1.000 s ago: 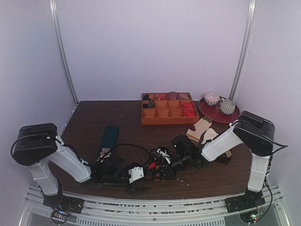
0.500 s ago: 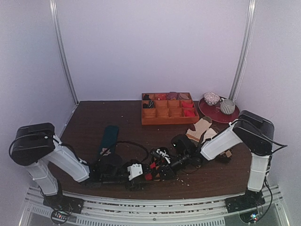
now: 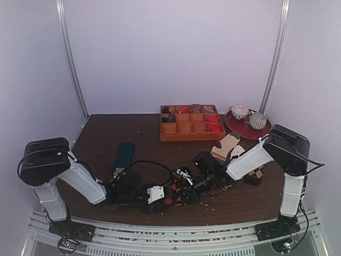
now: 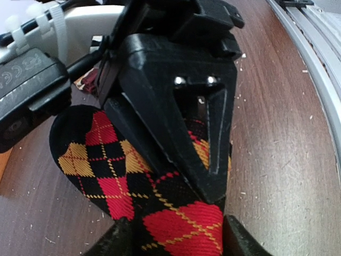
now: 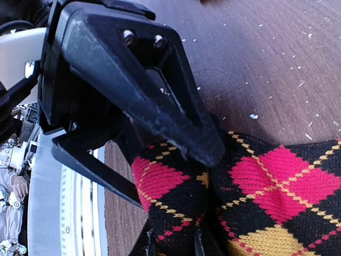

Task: Roll the socks
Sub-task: Roll a pair of socks at the center of the board.

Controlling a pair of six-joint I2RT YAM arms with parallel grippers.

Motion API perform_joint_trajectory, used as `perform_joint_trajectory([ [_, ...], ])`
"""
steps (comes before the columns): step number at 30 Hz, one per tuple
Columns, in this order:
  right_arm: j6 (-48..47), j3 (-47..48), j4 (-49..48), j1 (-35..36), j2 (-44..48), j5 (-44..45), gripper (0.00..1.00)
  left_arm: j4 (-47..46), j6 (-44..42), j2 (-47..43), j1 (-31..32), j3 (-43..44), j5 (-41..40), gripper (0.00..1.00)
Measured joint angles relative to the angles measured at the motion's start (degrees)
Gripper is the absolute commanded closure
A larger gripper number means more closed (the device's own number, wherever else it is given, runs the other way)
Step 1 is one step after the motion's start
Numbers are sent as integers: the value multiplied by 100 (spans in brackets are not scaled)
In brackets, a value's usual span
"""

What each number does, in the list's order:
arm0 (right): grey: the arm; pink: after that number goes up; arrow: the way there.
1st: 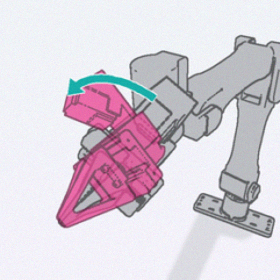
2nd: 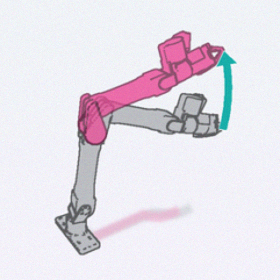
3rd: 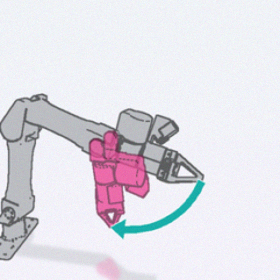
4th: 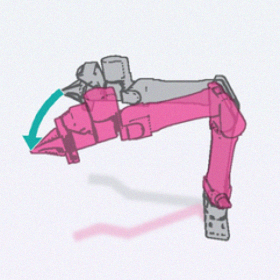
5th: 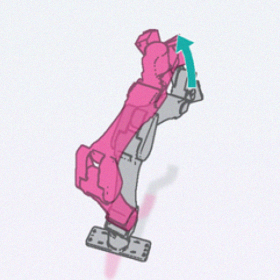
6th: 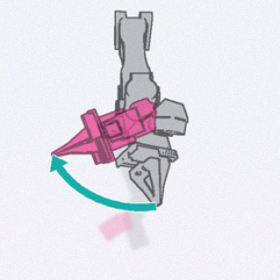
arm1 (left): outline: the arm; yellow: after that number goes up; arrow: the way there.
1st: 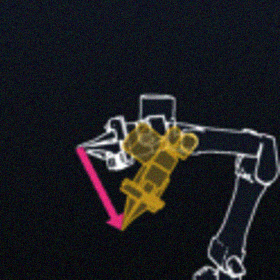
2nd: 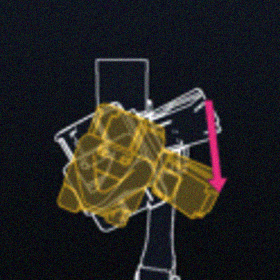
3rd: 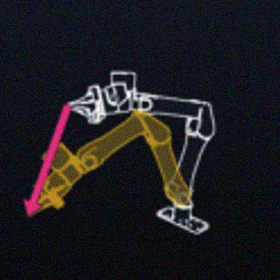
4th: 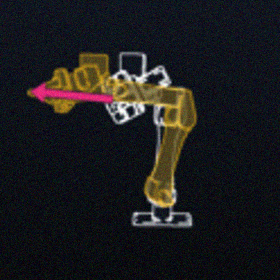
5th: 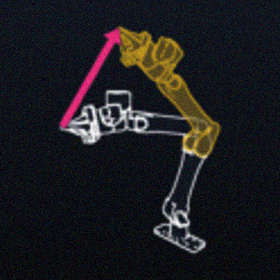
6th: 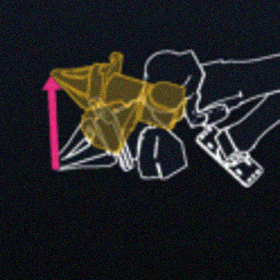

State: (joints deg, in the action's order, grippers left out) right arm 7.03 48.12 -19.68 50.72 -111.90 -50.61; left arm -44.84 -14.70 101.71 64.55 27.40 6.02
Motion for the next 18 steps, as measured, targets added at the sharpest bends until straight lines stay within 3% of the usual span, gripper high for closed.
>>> perform_joint_trajectory([
  [9,-22,-7,15,-9,-4,-55,85,129,24,149,-24,155,227,74],
  [10,-22,-7,24,-22,-4,-83,84,177,28,170,-24,197,262,81],
  [11,-20,-7,31,-37,-2,-114,82,219,31,186,-31,238,302,100],
  [18,83,-223,116,-52,332,13,62,457,365,212,-59,459,595,100],
])
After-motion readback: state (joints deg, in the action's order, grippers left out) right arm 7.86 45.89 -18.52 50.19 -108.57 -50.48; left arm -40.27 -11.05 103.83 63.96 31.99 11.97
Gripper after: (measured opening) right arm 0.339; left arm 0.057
